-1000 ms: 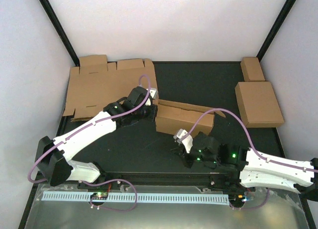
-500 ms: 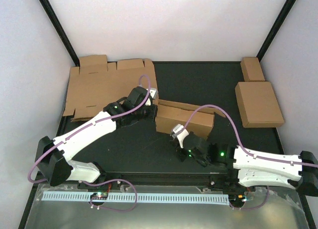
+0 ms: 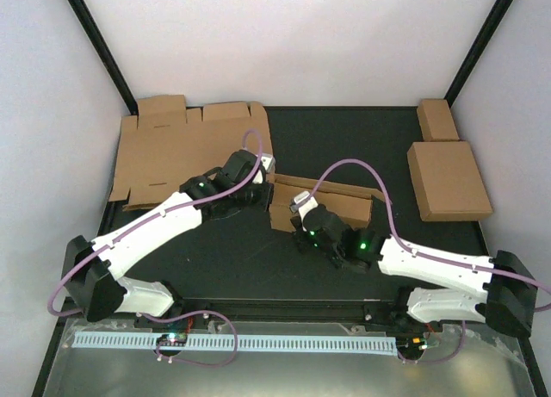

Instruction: Fold the paper box

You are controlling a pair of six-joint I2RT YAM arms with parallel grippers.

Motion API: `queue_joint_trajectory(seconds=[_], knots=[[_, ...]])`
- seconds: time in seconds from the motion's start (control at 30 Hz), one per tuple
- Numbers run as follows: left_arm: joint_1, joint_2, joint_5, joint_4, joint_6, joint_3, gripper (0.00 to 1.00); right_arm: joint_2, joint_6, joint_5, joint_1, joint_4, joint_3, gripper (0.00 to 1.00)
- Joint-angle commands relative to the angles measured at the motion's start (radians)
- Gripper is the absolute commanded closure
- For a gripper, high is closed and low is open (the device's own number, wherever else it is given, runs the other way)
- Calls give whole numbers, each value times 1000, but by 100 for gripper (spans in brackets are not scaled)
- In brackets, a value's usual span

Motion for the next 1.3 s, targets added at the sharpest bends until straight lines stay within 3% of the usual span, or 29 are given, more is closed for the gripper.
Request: queue_joint_trajectory(seconds=[0.0, 1.27], knots=[[-18, 36, 23, -124, 1, 10, 98, 42, -28, -41, -37, 64, 55, 98], [-55, 7, 12, -153, -38, -12, 98, 133, -52, -70, -130, 78, 135, 98]])
